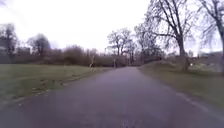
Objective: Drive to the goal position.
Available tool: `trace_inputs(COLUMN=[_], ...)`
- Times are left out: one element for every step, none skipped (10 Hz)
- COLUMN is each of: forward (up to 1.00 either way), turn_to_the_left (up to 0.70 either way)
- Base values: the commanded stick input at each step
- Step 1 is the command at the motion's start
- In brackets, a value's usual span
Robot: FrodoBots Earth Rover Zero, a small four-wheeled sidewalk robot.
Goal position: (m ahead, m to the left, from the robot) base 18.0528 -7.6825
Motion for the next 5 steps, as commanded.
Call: trace_inputs(forward=[1.0, 1.0, 1.0, 1.0, 1.0], turn_to_the_left=[0.0, 0.0, -0.08, -0.2, -0.32])
